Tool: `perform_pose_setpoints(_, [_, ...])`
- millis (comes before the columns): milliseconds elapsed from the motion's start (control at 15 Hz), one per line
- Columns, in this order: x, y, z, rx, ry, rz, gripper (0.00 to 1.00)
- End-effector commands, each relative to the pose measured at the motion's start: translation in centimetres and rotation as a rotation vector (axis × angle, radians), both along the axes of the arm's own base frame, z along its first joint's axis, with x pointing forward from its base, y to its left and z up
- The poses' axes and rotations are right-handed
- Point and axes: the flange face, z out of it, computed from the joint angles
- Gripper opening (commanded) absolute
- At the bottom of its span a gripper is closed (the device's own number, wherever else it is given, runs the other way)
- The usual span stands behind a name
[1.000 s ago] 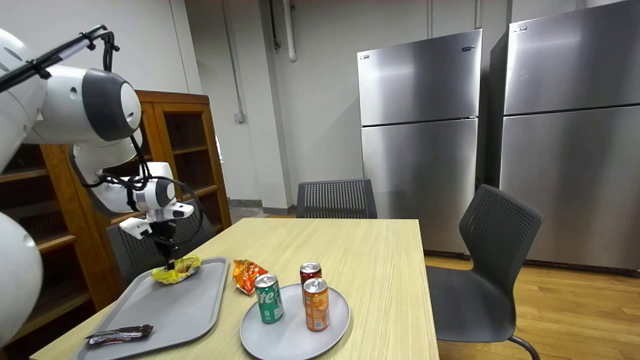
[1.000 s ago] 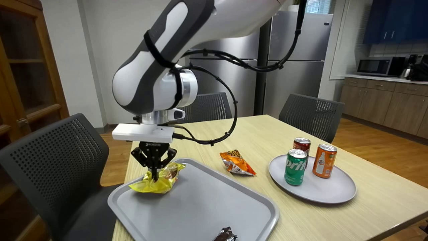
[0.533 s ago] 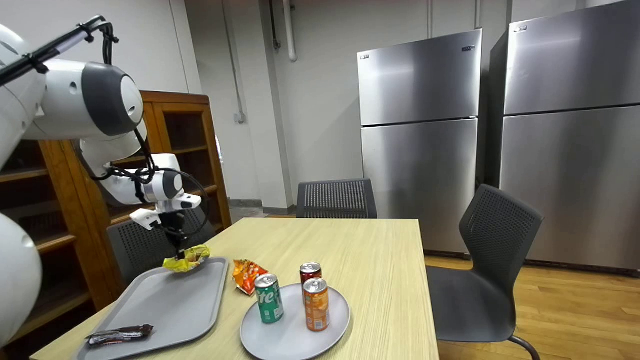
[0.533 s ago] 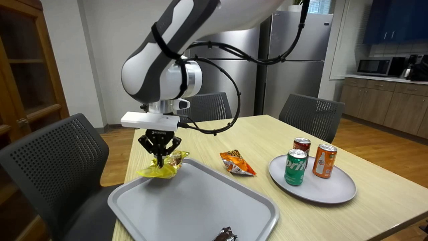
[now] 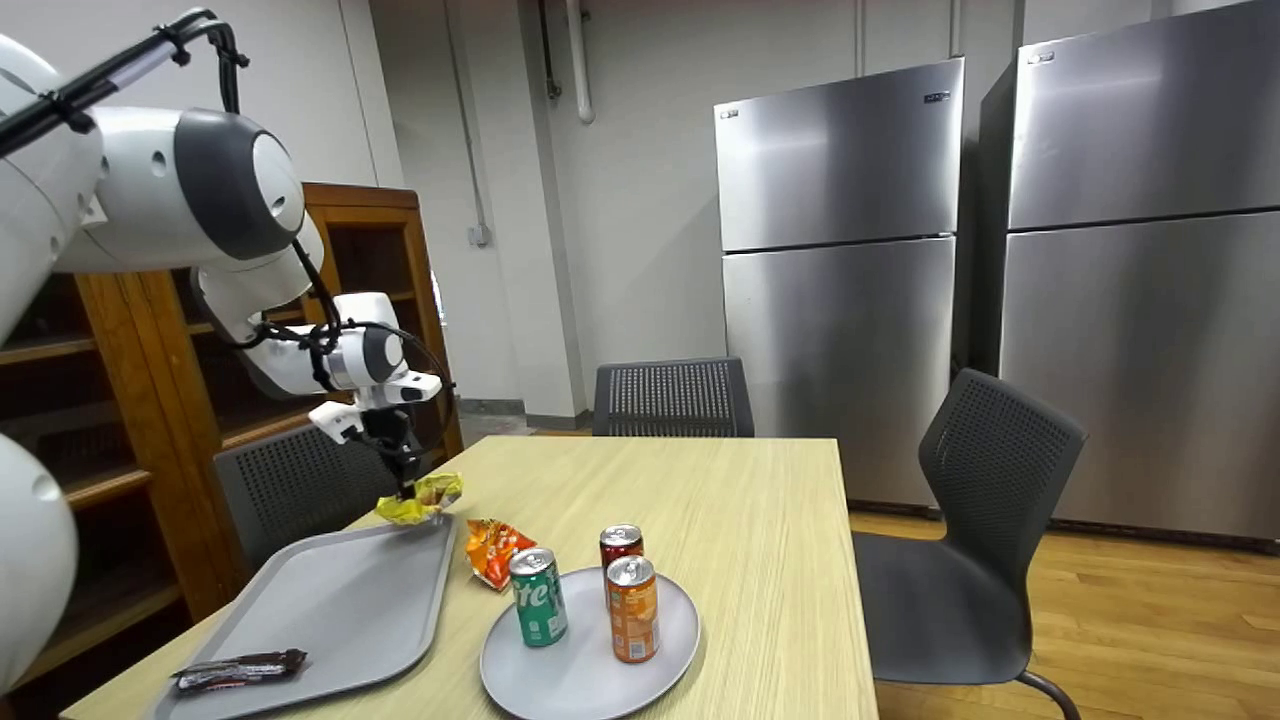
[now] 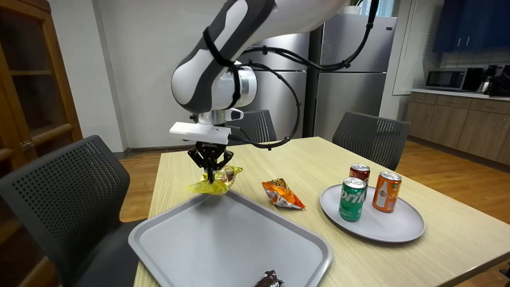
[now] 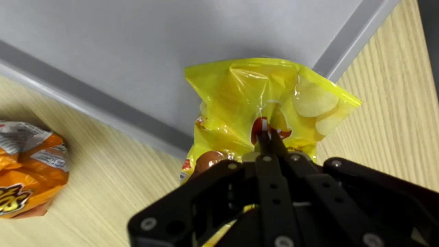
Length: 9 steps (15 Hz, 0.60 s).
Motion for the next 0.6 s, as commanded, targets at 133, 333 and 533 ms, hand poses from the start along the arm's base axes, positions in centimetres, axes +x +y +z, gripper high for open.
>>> perform_pose_setpoints(133, [2.0,-3.3,1.5,-0.02,-0.001,-0.138,0.0])
perform_pose_setpoints(333, [2.8,-4.8,1.5,-0.025,-0.003,-0.198,0.0])
perform_pose_setpoints(533, [3.2,-6.0,1.6,-0.032,0.0,-0.263,0.0])
